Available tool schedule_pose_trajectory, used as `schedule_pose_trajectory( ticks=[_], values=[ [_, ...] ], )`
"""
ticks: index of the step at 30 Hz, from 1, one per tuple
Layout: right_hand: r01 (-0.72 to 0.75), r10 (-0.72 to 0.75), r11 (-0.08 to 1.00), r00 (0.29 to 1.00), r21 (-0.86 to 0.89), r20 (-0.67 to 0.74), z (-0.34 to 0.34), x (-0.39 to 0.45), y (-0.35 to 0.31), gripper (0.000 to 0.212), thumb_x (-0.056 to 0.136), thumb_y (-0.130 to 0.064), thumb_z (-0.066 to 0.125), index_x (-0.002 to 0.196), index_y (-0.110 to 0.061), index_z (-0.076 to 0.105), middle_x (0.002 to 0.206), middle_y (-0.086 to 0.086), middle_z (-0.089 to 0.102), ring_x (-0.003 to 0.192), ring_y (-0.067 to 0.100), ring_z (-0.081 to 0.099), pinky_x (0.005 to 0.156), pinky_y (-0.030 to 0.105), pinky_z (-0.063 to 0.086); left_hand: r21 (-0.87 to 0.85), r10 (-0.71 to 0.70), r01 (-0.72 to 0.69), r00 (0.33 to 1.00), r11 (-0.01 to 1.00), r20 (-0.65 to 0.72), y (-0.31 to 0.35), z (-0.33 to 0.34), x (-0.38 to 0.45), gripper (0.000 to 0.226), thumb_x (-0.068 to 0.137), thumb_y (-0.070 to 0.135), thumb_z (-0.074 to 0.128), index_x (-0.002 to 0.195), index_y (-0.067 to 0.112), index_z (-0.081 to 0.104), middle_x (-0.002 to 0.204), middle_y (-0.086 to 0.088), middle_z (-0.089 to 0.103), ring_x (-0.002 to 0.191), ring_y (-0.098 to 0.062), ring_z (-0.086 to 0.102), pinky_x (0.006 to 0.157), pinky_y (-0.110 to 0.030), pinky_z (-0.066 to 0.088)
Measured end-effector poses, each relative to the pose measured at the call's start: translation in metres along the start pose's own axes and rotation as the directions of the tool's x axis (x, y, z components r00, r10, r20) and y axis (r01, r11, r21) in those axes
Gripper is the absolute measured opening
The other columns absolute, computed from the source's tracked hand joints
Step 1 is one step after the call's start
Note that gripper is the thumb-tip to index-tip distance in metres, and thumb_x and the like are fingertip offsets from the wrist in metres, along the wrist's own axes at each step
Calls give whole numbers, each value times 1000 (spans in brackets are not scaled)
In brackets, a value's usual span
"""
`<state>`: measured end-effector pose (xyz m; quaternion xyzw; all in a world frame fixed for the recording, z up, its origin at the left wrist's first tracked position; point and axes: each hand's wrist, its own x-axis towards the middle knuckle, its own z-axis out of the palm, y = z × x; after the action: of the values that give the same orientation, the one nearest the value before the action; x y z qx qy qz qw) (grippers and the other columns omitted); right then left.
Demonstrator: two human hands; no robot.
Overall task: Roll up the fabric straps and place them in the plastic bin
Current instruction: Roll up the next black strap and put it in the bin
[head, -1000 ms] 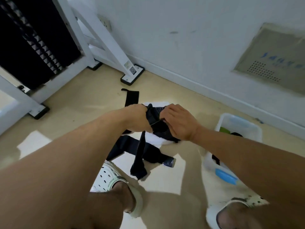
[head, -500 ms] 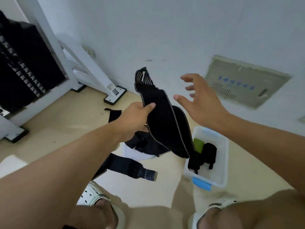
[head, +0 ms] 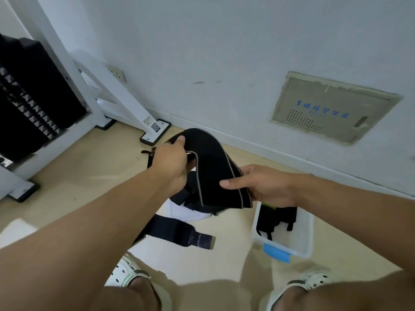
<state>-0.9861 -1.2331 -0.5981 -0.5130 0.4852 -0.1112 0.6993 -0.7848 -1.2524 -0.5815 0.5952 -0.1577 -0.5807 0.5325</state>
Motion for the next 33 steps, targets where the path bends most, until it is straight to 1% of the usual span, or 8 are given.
schedule_pose_trajectory(
  ticks=[5,8,11,13,14,19,24,33],
  values=[
    [82,-68,994,979,67,-190,-7,4,-3,33,90,-17,74,120,-4,69,114,14,75,107,30,72,95,39,57,48,-68,62,989,997,131,0,-7,5,23,109,17,48,118,0,61,103,-15,71,91,-29,73,83,-41,63],
    [69,-12,980,956,186,-293,-12,5,-9,26,89,-14,76,111,-3,70,106,17,77,96,31,75,82,37,60,493,5,-77,989,867,146,-8,-11,6,48,100,12,57,147,14,46,140,-6,56,118,-28,61,98,-38,55],
    [-31,132,962,922,271,-364,-14,4,-9,27,86,-10,78,109,3,70,101,21,76,90,34,75,82,44,61,687,172,-690,723,228,669,-13,-14,-10,87,85,-9,55,156,35,33,158,8,37,144,-21,38,104,-27,44],
    [-50,186,940,905,337,-384,-17,3,-8,25,87,-6,74,109,5,69,102,24,74,88,37,74,83,49,60,471,-38,-849,493,-238,869,-23,-11,-21,95,84,0,64,160,39,21,168,9,18,157,-13,10,126,-28,16],
    [-45,194,930,903,365,-383,-18,1,-8,22,88,-5,71,108,5,69,99,24,73,85,37,72,80,48,60,403,-69,-857,446,-322,893,-30,-10,-23,95,86,15,72,161,38,18,170,10,12,158,-12,3,128,-28,8],
    [-52,223,921,883,386,-413,-21,-6,-5,13,94,2,53,82,1,59,76,14,59,61,25,60,56,33,52,323,329,-929,252,-181,910,-42,-2,-31,59,81,61,71,131,29,64,129,12,65,120,-12,58,97,-40,53],
    [-45,224,879,917,475,-329,-16,-10,-9,43,94,4,51,134,-8,57,130,21,61,98,31,67,64,36,59,317,286,-934,263,-164,922,-40,-1,-35,49,82,39,79,129,30,66,116,14,68,106,-11,62,84,-37,57],
    [53,25,947,971,317,-238,-9,-35,-29,48,100,-54,51,128,-19,65,113,13,73,102,28,71,98,44,55,518,469,-724,690,455,551,-25,2,-36,18,84,23,84,97,31,74,85,17,75,81,5,69,74,-8,51]
  ],
)
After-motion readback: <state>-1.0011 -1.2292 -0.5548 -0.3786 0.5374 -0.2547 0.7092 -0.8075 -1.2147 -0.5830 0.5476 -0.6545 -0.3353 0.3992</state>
